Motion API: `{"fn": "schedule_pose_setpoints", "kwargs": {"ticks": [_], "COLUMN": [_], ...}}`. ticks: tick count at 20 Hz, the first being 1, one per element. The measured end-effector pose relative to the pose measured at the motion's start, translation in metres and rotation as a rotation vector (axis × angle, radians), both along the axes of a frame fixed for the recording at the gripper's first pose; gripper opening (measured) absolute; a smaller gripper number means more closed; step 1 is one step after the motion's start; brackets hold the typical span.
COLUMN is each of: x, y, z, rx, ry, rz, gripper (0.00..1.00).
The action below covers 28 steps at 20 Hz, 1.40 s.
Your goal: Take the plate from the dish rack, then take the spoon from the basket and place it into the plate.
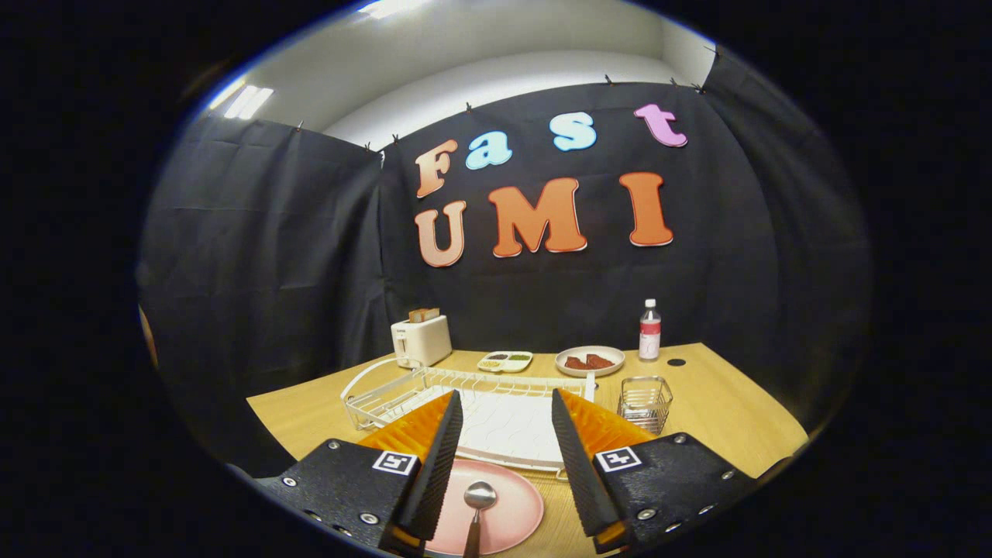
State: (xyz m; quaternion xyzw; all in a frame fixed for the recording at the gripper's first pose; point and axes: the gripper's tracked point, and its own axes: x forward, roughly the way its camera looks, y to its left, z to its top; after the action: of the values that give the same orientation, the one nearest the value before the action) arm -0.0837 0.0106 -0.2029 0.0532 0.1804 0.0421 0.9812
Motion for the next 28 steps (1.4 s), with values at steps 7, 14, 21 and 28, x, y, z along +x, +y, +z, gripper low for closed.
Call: {"fn": "schedule_pose_setpoints", "kwargs": {"ticks": [7,14,21,28], "x": [0.009,0.014,0.035,0.056], "y": [-0.017,-0.018,-0.026,-0.039], "z": [0.057,0.094,0.135,0.167], "rx": [-0.044,-0.139,-0.248,-0.242], "ry": [-0.109,-0.151,-0.181,-0.241], "rz": [-0.066,-0.070,-0.077,-0.124], "gripper": [0.82,0.92,0.93,0.94]}}
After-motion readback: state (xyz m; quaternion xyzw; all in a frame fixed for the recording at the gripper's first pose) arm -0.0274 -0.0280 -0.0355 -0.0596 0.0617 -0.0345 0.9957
